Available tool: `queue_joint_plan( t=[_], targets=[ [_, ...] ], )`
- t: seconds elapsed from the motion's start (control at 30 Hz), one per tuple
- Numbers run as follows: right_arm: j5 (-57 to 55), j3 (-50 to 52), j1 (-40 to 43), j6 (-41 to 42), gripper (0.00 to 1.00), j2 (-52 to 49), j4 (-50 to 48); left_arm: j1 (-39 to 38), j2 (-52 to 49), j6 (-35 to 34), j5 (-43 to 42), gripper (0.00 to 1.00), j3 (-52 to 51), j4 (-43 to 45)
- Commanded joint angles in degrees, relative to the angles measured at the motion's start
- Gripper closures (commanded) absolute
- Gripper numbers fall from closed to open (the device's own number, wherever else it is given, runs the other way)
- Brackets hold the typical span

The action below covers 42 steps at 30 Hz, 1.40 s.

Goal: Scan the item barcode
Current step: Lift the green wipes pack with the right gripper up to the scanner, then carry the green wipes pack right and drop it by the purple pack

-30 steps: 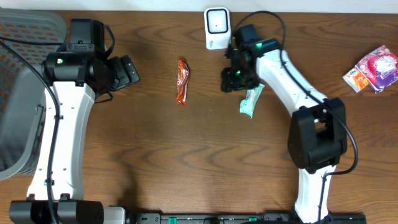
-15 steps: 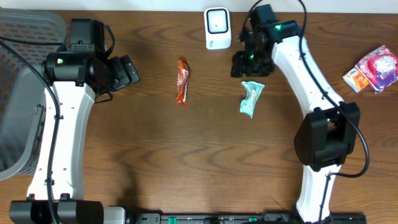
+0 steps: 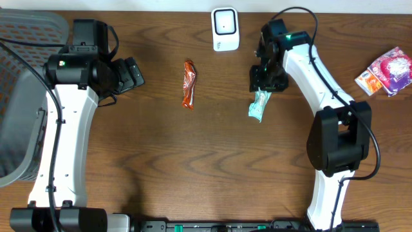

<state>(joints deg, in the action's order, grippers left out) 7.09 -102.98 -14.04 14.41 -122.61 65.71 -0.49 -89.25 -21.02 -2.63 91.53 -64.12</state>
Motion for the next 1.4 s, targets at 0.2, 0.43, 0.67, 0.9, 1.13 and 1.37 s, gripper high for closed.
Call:
queue_joint_plan(
  t=[0.2, 0.43, 0.67, 0.9, 1.13, 1.37],
  targets=[
    [-2.6, 9.0, 0.1, 5.3, 0.51, 0.3, -7.3, 0.1, 0.6, -0.3, 0.5, 0.02, 0.5, -0.2],
    [-0.7, 13.8, -0.3, 5.3, 0.64, 0.3, -14.2, 0.1, 0.6, -0.3, 0.5, 0.02, 0.5, -0.2],
    [-0.7, 10.7, -0.7, 5.3, 0.99, 0.4, -15.4, 0.1, 0.6, -0.3, 0.5, 0.02, 0.5, -0.2],
    [-1.4, -0.4, -1.6, 3.8, 0.99, 0.5, -16.9, 0.1, 0.6, -0.3, 0.5, 0.02, 0.5, -0.2],
    [-17.8, -3.1, -7.1, -2.7, 0.99, 0.4, -33.3, 0.1, 0.6, -0.3, 0.5, 0.02, 0.5, -0.2],
    [-31.0, -3.0, -12.6, -8.7, 0.99, 0.0, -51.1, 0.1, 0.6, -0.3, 0.5, 0.02, 0.5, -0.2]
  ],
)
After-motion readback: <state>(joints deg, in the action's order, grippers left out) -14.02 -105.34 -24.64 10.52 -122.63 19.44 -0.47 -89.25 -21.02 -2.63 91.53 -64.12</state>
